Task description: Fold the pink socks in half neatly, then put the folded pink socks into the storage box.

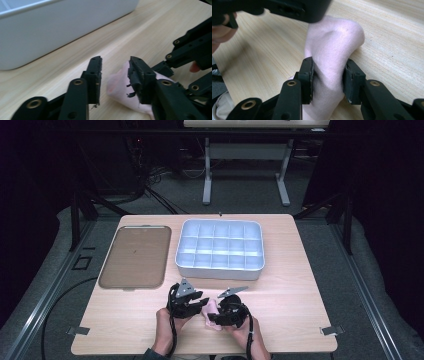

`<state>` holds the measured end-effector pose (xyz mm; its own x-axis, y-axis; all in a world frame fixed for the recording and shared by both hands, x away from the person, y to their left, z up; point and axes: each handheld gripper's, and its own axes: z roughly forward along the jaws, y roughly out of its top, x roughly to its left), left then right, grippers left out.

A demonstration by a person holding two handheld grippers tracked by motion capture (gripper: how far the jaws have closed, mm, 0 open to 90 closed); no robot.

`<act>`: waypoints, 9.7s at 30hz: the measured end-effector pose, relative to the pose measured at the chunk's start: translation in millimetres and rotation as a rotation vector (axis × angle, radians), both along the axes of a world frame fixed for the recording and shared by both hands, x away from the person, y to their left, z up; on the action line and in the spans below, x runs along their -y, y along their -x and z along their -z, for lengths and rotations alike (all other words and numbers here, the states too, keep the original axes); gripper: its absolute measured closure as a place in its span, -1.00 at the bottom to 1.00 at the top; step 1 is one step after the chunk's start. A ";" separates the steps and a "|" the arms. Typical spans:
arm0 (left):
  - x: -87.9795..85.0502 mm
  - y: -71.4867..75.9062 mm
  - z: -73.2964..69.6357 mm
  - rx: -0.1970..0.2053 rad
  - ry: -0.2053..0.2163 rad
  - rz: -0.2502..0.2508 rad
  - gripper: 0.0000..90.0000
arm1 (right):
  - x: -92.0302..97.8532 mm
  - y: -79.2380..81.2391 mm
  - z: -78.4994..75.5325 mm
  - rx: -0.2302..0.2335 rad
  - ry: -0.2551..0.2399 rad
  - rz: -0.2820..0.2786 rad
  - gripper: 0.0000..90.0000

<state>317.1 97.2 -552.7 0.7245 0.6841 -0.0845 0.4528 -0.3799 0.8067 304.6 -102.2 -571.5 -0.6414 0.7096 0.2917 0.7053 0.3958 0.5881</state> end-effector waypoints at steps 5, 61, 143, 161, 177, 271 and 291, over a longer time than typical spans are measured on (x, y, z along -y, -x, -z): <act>-15.0 -1.9 1.0 -0.018 -0.014 -0.059 0.10 | 1.3 0.0 0.5 -0.001 -0.005 -0.003 0.44; -53.9 1.7 38.0 -0.027 -0.138 -0.201 -0.65 | 19.2 6.2 2.6 0.058 -0.164 -0.034 0.54; -55.0 0.3 38.1 -0.030 -0.143 -0.241 -0.68 | 125.9 -30.2 -102.1 0.399 -0.122 0.272 0.52; -55.0 0.4 38.1 -0.029 -0.142 -0.242 -0.68 | 131.4 -66.9 -109.2 0.394 -0.100 0.307 0.52; -55.0 0.4 38.1 -0.029 -0.143 -0.241 -0.68 | 131.5 -92.5 -102.2 0.368 -0.077 0.322 0.51; -54.9 0.6 37.9 -0.030 -0.144 -0.239 -0.67 | 121.4 -99.8 -95.6 0.245 0.031 0.278 -0.19; -54.6 0.9 38.0 -0.028 -0.144 -0.241 -0.67 | 111.5 -23.4 -98.8 0.338 0.030 0.195 -0.86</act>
<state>316.2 151.8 -590.7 0.5380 0.8429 0.0083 0.5653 -0.3681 0.7382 328.1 -213.7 -472.7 -0.5500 0.8326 0.0644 0.5377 0.2941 0.7902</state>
